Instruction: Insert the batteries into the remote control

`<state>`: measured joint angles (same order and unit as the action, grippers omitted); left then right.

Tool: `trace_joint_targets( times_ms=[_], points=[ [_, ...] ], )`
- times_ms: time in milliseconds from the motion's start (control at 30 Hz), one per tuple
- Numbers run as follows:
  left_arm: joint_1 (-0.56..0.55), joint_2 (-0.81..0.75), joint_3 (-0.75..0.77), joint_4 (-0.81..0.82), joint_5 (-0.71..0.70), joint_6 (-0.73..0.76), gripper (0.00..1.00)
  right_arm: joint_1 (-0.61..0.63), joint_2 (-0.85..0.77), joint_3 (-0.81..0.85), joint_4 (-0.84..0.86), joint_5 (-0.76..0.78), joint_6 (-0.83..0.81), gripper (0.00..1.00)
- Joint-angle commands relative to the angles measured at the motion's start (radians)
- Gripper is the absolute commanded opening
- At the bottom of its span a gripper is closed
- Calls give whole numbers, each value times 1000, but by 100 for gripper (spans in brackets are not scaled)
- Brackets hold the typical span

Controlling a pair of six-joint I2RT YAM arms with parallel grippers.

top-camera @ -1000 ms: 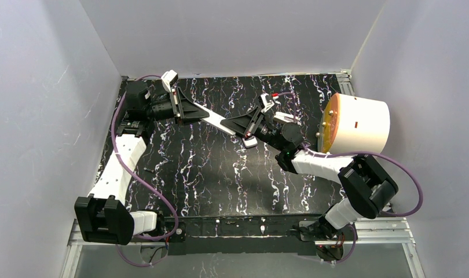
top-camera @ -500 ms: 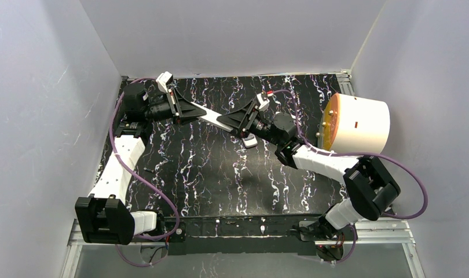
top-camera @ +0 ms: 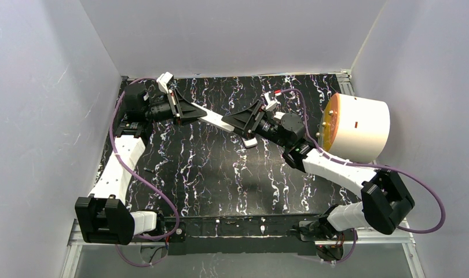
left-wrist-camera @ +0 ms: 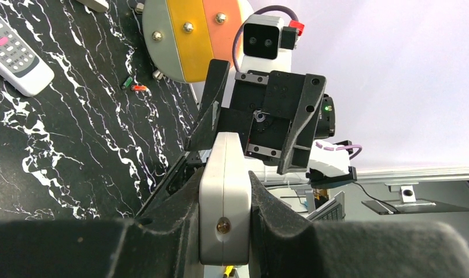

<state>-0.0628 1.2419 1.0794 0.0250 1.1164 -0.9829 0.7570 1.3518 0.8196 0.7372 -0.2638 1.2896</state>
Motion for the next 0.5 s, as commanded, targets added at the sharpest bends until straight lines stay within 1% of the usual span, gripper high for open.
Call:
trace_joint_targets(
  times_ms=[0,167,300,400,467],
  points=[
    [0,-7,10,-19,-3,37,0,-8,-44,-5,-75,23,-39,87],
    [0,-4,19,-19,-13,40,0,-8,-99,-13,-226,94,-101,80],
    [-1,-5,26,-69,-24,72,0,-7,-137,2,-331,136,-157,75],
    [0,-7,25,-82,-31,89,0,-8,-136,24,-376,135,-168,67],
    [0,-8,24,-88,-35,98,0,-8,-127,32,-377,117,-162,61]
  ],
)
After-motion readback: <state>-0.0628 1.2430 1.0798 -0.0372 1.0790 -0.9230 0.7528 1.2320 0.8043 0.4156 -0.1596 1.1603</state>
